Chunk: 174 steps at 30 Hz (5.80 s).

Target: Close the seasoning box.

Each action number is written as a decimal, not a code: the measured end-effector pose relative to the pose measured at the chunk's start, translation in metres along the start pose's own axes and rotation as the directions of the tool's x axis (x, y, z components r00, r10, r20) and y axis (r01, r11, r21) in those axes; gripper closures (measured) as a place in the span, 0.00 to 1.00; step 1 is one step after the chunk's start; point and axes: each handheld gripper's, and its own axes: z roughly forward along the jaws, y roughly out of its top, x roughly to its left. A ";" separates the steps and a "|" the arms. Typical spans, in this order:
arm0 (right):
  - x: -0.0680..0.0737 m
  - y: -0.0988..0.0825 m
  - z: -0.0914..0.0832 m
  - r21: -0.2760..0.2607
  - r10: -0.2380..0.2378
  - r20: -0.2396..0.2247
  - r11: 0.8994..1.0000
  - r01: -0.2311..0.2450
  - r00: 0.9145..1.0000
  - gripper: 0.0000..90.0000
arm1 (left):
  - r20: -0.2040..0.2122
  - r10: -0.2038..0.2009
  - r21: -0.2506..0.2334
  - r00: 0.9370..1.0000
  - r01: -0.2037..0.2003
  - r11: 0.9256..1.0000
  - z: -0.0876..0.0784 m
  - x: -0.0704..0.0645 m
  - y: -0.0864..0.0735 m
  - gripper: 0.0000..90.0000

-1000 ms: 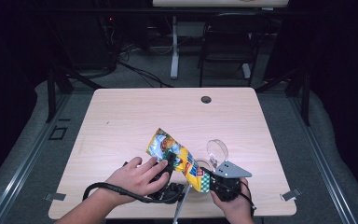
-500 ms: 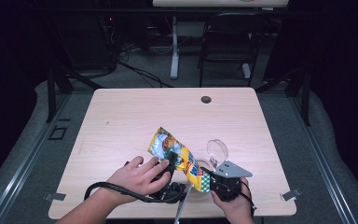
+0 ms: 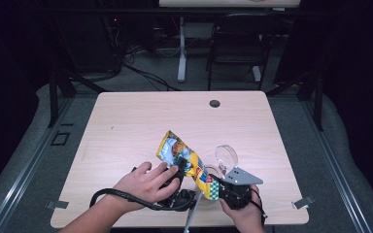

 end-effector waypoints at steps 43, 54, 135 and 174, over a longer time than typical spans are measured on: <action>0.000 0.000 -0.002 0.001 0.011 -0.009 1.000 -0.011 1.000 0.97 | 0.004 -0.019 -0.005 1.000 0.019 1.000 0.000 0.003 0.001 0.93; 0.000 0.000 -0.001 0.004 0.007 -0.010 1.000 -0.007 1.000 0.98 | 0.022 -0.013 -0.003 1.000 0.013 1.000 0.000 0.004 0.001 0.93; -0.001 0.000 -0.002 0.004 0.014 -0.013 1.000 -0.014 1.000 0.98 | 0.018 0.005 -0.006 1.000 -0.005 1.000 0.000 0.012 0.008 0.94; 0.002 0.000 -0.001 0.011 0.010 -0.025 1.000 -0.009 1.000 0.97 | 0.013 0.005 -0.009 1.000 -0.005 1.000 0.001 0.014 0.007 0.94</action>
